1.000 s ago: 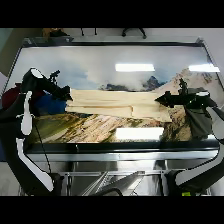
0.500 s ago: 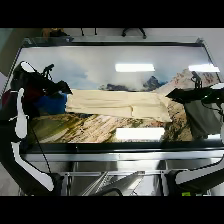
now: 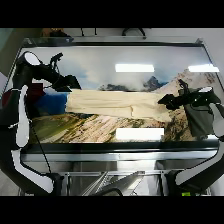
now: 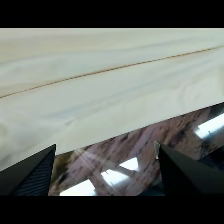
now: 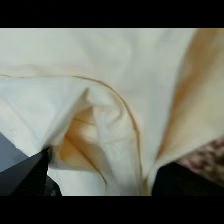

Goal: Fold the shirts.

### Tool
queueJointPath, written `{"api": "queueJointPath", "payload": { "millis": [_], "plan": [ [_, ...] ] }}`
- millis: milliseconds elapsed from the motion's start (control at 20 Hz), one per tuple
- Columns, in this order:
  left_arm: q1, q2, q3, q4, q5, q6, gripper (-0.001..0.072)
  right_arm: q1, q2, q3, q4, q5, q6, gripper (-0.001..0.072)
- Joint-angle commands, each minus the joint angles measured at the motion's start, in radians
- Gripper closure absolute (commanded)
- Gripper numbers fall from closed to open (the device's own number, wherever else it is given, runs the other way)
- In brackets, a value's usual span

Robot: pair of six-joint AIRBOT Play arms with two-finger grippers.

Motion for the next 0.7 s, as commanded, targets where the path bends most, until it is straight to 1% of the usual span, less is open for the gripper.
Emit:
{"api": "queueJointPath", "payload": {
  "millis": [0, 50, 100, 150, 200, 250, 300, 350, 500, 550, 600, 650],
  "plan": [
    [-0.092, 0.003, 0.0, 0.001, 0.07, 0.0, 0.0023, 0.027, -0.019, -0.001, 0.063, -0.004, -0.041, 0.0047],
    [-0.119, -0.002, 0.0, 0.001, 0.096, 0.0, 0.0023, 0.029, -0.019, -0.001, 0.078, -0.002, -0.042, 0.0276],
    [-0.152, -0.011, 0.0, 0.001, 0.119, 0.0, 0.0023, 0.03, -0.019, -0.001, 0.097, 0.001, -0.054, 0.0409],
    [-0.183, -0.025, 0.0, 0.001, 0.134, -0.001, 0.0024, 0.03, -0.019, -0.001, 0.124, 0.002, -0.067, 0.0483],
    [-0.212, -0.042, 0.0, 0.001, 0.142, -0.001, 0.0122, 0.03, -0.019, -0.001, 0.158, 0.006, -0.08, 0.0558],
    [-0.243, -0.061, 0.0, 0.002, 0.15, 0.0, 0.0263, 0.03, -0.019, -0.001, 0.187, 0.016, -0.094, 0.0623],
    [-0.277, -0.086, 0.0, 0.002, 0.161, 0.0, 0.0365, 0.03, -0.019, -0.001, 0.201, 0.021, -0.093, 0.0627],
    [-0.305, -0.109, 0.0, 0.001, 0.176, -0.001, 0.037, 0.03, -0.019, -0.001, 0.204, 0.031, -0.094, 0.0689],
    [-0.393, -0.182, 0.0, 0.0, 0.237, -0.005, 0.0372, 0.023, -0.006, 0.002, 0.204, 0.058, -0.093, 0.0689],
    [-0.423, -0.206, 0.0, 0.0, 0.264, -0.006, 0.0386, 0.019, 0.007, 0.006, 0.214, 0.069, -0.092, 0.0689],
    [-0.448, -0.227, 0.0, 0.0, 0.291, -0.01, 0.0559, 0.013, 0.026, 0.013, 0.242, 0.09, -0.092, 0.0689],
    [-0.477, -0.25, 0.0, 0.0, 0.325, -0.012, 0.0643, 0.006, 0.047, 0.024, 0.278, 0.117, -0.092, 0.0689]
  ]
}}
